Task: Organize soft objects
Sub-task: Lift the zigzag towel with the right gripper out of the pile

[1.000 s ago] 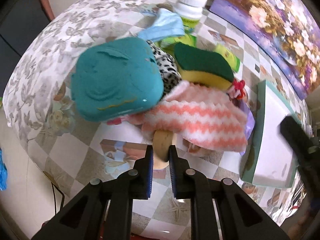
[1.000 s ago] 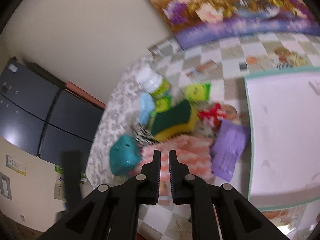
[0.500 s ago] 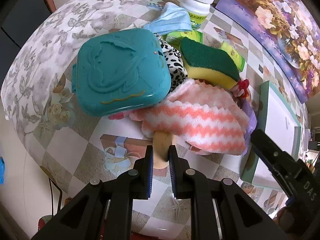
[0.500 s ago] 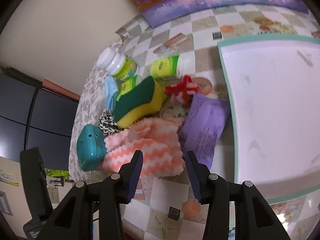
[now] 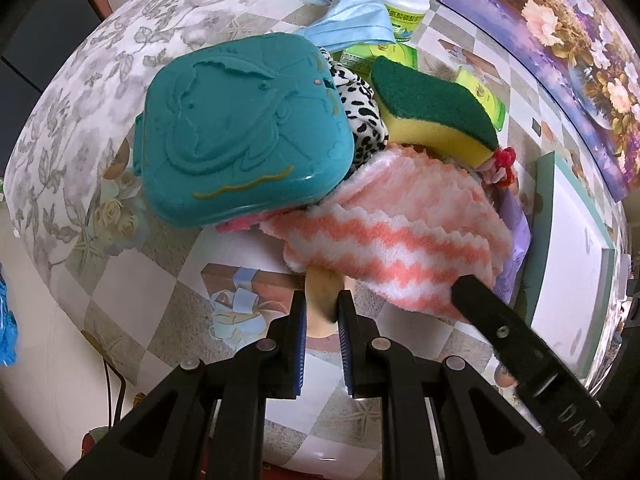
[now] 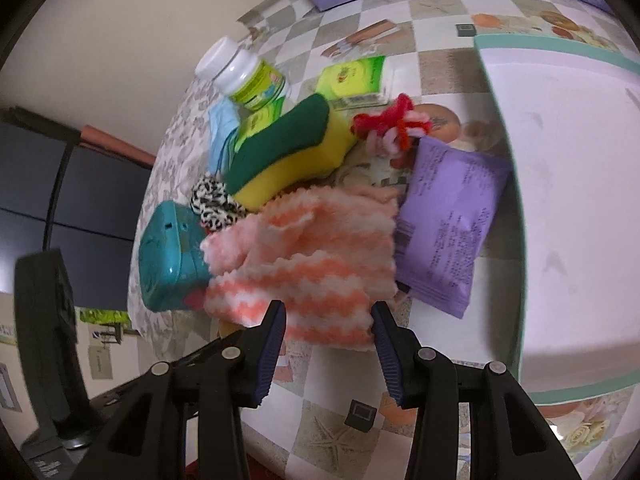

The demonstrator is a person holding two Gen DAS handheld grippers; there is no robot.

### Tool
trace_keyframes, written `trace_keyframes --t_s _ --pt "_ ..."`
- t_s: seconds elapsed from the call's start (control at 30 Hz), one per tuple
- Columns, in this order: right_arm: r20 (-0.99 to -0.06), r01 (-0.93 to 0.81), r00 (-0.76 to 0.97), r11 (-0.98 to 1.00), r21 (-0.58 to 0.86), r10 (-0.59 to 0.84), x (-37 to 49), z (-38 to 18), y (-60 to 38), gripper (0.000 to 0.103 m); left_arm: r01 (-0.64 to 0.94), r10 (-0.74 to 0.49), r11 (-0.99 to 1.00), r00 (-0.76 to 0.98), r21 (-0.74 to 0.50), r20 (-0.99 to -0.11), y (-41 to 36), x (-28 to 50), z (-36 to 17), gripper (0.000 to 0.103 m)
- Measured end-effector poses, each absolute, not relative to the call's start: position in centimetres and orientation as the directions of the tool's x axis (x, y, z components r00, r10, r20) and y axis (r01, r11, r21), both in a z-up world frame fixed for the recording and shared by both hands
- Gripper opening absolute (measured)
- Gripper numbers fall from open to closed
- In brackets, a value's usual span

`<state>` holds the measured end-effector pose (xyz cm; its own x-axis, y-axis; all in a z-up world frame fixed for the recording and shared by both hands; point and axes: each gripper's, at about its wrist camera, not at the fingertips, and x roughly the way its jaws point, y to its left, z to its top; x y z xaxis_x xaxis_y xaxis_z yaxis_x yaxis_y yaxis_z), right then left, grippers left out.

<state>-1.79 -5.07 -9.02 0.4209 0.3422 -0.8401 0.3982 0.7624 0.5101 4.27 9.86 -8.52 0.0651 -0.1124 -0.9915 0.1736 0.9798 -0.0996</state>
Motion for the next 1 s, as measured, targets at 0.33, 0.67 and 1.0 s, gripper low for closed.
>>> trace_keyframes --t_s 0.33,0.67,1.0 --pt "-0.839 0.329 0.419 0.803 0.497 0.348 -1.1 -8.4 -3.4 0.005 0.173 -0.112 0.980 0.067 -0.099 -0.991 9.5 4.2 -8.7 0.016" --pt "-0.798 0.326 0.469 0.765 0.556 0.380 -1.3 -7.4 -4.1 0.004 0.177 -0.151 0.975 0.088 -0.134 -0.985 9.9 4.1 -7.6 0.016" --pt "-0.631 0.282 0.610 0.614 0.737 0.478 -2.4 -5.2 -6.5 0.004 0.180 -0.236 0.962 0.168 -0.206 -0.957 11.5 3.5 -4.5 0.015"
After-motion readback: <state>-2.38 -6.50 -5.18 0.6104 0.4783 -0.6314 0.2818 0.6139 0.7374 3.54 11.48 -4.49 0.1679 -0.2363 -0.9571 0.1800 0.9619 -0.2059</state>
